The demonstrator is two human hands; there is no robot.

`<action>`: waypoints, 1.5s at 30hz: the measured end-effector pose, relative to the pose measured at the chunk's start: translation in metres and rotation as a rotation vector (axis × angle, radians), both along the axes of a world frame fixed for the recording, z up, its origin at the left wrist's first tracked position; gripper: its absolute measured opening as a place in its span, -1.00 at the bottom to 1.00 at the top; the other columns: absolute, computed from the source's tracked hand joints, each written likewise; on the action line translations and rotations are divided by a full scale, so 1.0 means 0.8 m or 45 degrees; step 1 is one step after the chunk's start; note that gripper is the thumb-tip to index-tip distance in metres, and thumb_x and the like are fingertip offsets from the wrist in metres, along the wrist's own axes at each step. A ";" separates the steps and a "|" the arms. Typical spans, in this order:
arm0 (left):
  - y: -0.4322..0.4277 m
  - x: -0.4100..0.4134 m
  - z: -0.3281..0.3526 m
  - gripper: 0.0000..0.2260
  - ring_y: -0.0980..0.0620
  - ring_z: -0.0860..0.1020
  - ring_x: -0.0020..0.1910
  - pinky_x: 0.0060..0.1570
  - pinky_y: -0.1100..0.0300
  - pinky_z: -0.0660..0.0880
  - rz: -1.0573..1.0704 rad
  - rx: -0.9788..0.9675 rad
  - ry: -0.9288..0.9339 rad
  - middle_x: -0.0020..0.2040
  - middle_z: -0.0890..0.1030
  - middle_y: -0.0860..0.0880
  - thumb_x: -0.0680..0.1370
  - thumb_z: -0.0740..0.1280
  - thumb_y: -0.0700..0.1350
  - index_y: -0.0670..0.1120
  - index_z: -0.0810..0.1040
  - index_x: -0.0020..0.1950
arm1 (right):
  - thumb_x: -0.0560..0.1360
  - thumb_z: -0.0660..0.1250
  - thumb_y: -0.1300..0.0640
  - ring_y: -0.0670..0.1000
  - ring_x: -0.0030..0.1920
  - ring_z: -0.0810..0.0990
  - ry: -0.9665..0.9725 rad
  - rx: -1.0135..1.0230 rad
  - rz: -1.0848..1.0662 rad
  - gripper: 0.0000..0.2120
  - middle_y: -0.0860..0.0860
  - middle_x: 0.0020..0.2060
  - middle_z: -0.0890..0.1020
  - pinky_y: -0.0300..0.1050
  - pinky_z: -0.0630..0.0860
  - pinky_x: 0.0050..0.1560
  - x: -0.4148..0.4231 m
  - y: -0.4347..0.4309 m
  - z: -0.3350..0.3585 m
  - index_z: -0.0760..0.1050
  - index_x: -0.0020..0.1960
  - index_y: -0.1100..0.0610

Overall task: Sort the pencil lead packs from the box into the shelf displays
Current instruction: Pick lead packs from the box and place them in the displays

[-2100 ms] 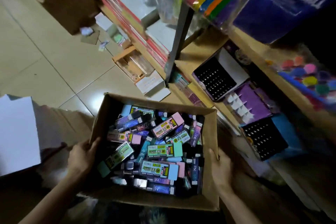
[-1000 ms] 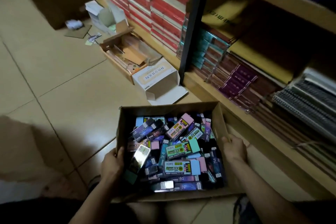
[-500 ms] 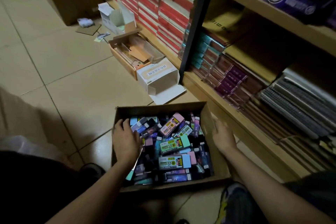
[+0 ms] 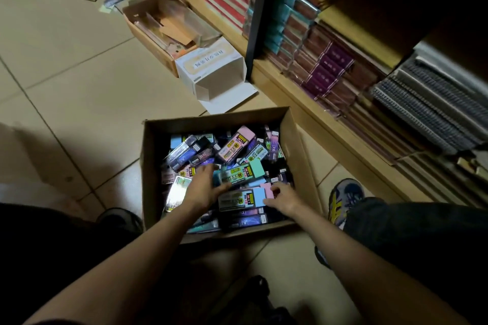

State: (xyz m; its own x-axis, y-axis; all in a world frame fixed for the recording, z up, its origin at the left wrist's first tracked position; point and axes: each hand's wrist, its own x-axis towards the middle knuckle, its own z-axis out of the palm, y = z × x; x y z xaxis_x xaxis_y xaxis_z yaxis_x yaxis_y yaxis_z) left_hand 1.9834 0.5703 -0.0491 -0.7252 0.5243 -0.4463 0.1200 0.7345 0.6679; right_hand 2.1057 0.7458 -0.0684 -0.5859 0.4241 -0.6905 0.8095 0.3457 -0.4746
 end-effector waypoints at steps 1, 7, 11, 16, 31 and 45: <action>0.009 -0.003 -0.001 -0.49 -0.11 0.42 0.23 0.24 0.03 0.40 -0.056 0.004 0.076 0.28 0.40 -0.16 0.47 0.42 -0.01 -0.14 0.36 0.34 | 0.41 0.46 0.16 0.03 0.06 0.46 -0.007 -0.018 -0.030 -0.56 0.11 0.09 0.50 -0.15 0.39 0.03 0.000 -0.001 -0.005 0.38 0.21 0.22; 0.041 -0.001 -0.020 -0.47 -0.09 0.38 0.26 0.26 0.06 0.38 -0.252 -0.026 0.055 0.33 0.36 -0.14 0.49 0.39 -0.01 -0.14 0.32 0.38 | 0.32 0.54 0.05 0.21 0.35 0.29 -0.086 0.102 -0.043 -0.22 0.21 0.33 0.30 0.06 0.31 0.33 -0.008 -0.017 -0.020 0.15 0.37 0.15; 0.040 -0.002 -0.033 -0.61 -0.11 0.43 0.21 0.24 0.08 0.40 -0.215 -0.019 0.026 0.30 0.38 -0.18 0.50 0.38 -0.16 -0.13 0.39 0.30 | 0.32 0.54 0.09 0.16 0.28 0.39 -0.027 -0.002 -0.145 -0.33 0.17 0.28 0.30 0.03 0.36 0.32 -0.009 -0.015 -0.026 0.32 0.32 0.18; 0.037 -0.008 -0.035 -0.67 -0.20 0.54 0.07 0.10 -0.08 0.50 -0.112 -0.033 -0.238 0.11 0.55 -0.23 0.51 0.36 -0.25 -0.17 0.37 0.24 | 0.34 0.51 0.26 0.11 0.08 0.52 0.226 -0.063 -0.416 -0.64 0.09 0.10 0.36 -0.02 0.52 0.13 -0.011 -0.016 -0.022 0.48 0.07 0.19; 0.066 -0.021 0.090 -0.82 -0.02 0.52 -0.12 -0.10 0.13 0.48 -0.055 0.509 -0.725 -0.02 0.54 -0.14 0.62 0.14 -0.28 -0.12 0.39 0.19 | 0.45 0.34 0.41 -0.11 -0.13 0.59 0.661 -0.337 -0.434 -0.62 0.12 0.03 0.61 -0.37 0.55 -0.20 -0.043 0.060 0.146 0.48 0.24 0.23; 0.141 -0.001 0.300 -0.58 -0.14 0.67 -0.07 -0.07 -0.03 0.58 -0.208 1.110 -0.732 0.01 0.68 -0.12 0.34 0.50 -0.05 -0.05 0.52 0.17 | 0.48 0.29 0.42 -0.09 -0.40 0.63 1.268 -0.313 -0.435 -0.84 -0.01 -0.40 0.66 -0.24 0.55 -0.40 -0.034 0.090 0.400 0.41 -0.08 0.19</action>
State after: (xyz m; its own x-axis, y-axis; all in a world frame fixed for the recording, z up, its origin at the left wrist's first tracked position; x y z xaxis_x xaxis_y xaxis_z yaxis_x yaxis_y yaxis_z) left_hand 1.9830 0.6835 0.1912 -0.4159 0.9012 -0.1221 -0.3276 -0.0232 0.9445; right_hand 2.0784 0.8174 0.2518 -0.8081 0.5863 -0.0578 0.0570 -0.0198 -0.9982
